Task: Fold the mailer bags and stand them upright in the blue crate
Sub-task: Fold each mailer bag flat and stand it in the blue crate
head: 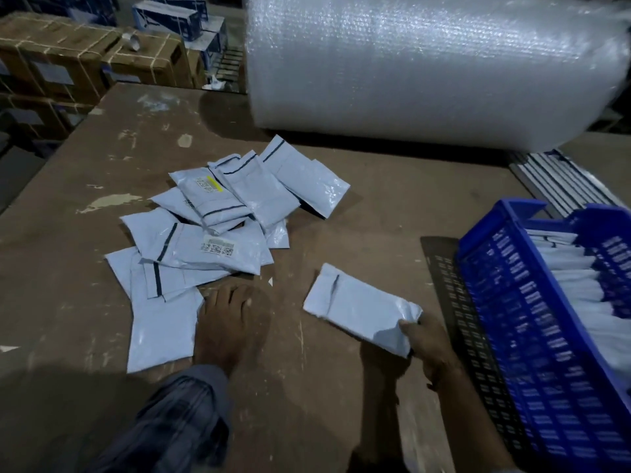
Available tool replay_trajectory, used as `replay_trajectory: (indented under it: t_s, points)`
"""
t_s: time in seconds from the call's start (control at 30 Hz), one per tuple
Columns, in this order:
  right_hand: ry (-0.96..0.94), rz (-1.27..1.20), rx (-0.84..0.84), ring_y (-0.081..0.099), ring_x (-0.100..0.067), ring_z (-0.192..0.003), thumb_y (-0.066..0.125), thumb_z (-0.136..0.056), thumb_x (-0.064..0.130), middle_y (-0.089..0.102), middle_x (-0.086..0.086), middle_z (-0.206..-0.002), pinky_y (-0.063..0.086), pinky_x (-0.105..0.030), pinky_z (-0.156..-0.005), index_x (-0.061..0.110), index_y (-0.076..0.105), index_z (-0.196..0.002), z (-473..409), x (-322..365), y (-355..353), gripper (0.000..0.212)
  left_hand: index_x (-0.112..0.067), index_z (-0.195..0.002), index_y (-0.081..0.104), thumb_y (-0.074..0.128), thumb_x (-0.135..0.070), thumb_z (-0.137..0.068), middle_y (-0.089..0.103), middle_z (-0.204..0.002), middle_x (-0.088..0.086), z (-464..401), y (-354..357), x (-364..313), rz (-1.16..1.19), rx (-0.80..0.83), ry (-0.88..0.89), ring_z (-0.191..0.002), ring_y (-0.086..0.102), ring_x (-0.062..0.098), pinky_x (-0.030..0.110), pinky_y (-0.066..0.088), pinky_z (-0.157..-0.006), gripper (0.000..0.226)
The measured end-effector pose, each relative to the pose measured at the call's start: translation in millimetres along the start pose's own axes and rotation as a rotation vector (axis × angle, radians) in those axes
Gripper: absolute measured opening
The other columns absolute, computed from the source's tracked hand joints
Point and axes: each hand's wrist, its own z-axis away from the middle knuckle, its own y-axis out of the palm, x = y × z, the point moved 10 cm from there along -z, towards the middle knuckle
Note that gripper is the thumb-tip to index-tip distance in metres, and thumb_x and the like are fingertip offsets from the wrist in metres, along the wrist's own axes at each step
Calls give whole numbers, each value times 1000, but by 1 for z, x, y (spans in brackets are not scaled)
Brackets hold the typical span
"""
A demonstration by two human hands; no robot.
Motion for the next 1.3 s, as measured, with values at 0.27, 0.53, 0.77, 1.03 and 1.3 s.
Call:
replay_trajectory:
  t_s: [0.27, 0.53, 0.77, 1.03, 1.3]
  points:
    - [-653, 190, 137, 72, -8, -103, 75, -70, -17, 78, 12, -106, 56, -30, -92, 25, 80, -99, 76, 37, 4, 51, -21, -122, 65, 27, -55, -108, 71, -119, 8, 41, -7, -38, 387, -12, -340, -109, 64, 33, 48, 54, -90, 53]
    - [-656, 547, -63, 63, -22, -110, 57, -91, 14, 71, 1, -119, 50, -36, -96, 22, 71, -118, 87, 20, 14, 31, -27, -132, 62, 37, -49, -108, 66, -134, -5, 62, -4, -106, 162, 85, -5, -122, 61, 22, 43, 48, -104, 41]
    - [-710, 830, 85, 14, -31, -158, 21, -105, 51, 21, -8, -171, 21, -45, -127, 20, 29, -162, 67, 2, 91, 65, -11, -158, 44, 22, -43, -108, 38, -167, 11, 72, 49, -153, -75, 292, 260, -153, 38, 30, 47, 36, -123, 64]
    - [-676, 896, 37, 15, -39, -156, 26, -103, 41, 22, -9, -170, 28, -57, -121, 28, 32, -161, 58, -1, 100, 60, -4, -156, 45, 32, -38, -106, 40, -166, 16, 87, 87, -152, -126, 381, 304, -151, 41, 36, 56, 40, -119, 62]
    - [-728, 943, 64, 11, -38, -158, 26, -107, 44, 18, -7, -171, 24, -55, -122, 30, 31, -161, 79, -15, 97, 57, -7, -165, 26, 22, -37, -109, 21, -174, 13, 74, 80, -141, -142, 397, 321, -160, 22, 29, 46, 27, -127, 64]
